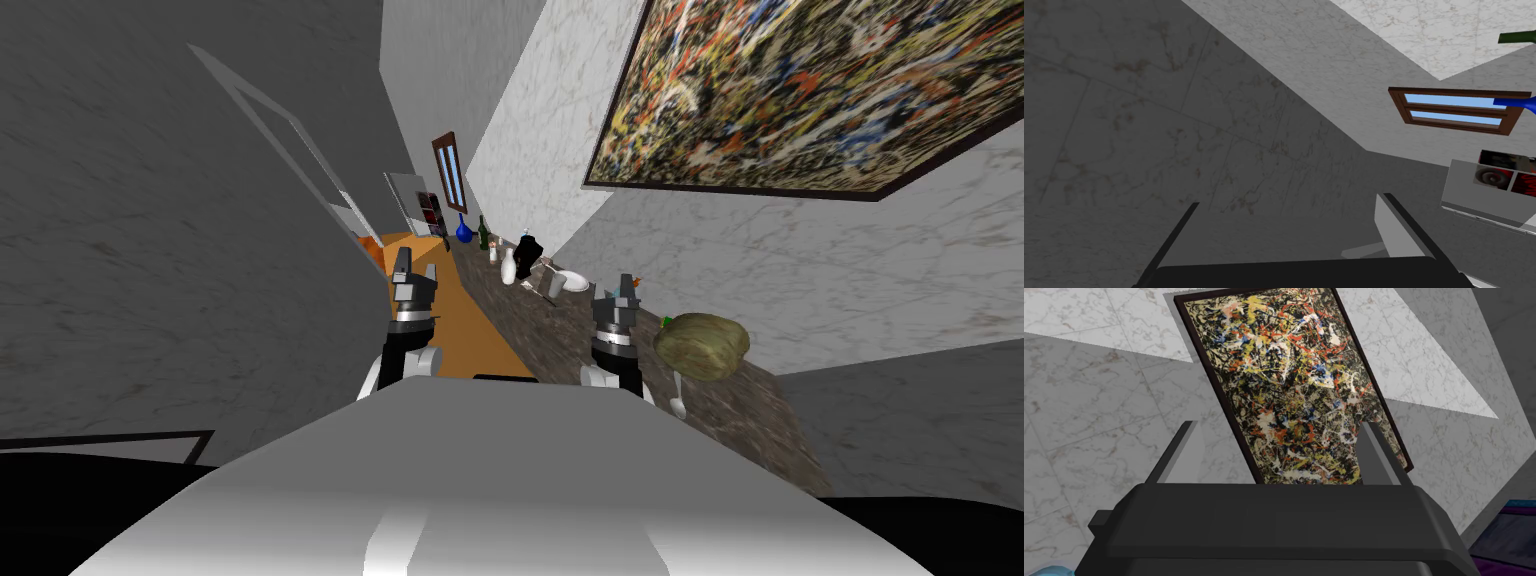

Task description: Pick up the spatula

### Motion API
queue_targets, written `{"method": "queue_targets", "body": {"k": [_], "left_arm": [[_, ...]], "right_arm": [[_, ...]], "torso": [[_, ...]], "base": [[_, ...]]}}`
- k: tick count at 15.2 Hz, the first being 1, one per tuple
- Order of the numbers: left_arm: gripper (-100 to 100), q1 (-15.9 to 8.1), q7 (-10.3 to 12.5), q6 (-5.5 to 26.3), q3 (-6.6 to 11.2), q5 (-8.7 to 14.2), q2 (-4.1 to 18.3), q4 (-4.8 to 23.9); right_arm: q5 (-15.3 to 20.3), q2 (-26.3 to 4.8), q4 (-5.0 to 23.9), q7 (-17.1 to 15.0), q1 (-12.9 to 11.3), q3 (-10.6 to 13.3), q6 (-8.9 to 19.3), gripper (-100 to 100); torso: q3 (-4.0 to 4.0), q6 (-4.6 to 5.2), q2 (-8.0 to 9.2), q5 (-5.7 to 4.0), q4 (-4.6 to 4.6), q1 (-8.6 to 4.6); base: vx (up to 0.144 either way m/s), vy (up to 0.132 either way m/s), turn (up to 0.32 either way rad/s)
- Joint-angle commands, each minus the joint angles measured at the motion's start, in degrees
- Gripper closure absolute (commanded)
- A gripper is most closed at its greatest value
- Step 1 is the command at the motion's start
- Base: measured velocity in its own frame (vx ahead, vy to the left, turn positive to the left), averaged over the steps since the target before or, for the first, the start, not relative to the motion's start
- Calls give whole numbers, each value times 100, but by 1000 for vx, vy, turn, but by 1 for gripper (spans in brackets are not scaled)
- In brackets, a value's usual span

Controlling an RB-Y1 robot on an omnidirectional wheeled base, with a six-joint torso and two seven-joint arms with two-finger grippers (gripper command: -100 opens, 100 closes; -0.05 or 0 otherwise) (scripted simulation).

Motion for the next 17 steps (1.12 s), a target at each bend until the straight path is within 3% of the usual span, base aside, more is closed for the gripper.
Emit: {"method": "queue_targets", "body": {"k": [1,7,17], "left_arm": [[0,0,0,0,0,0,0,0],[0,0,0,0,0,0,0,0],[0,0,0,0,0,0,0,0]], "right_arm": [[11,-195,36,3,-4,10,10,-100],[58,-774,179,15,-15,54,51,-100],[201,-2038,611,51,-30,204,175,-100]], "torso": [[0,0,0,0,0,0],[-9,-1,-16,3,-4,12],[-14,-1,-24,3,-5,15]], "base": [[9,8,24],[34,29,38],[54,37,57]]}}
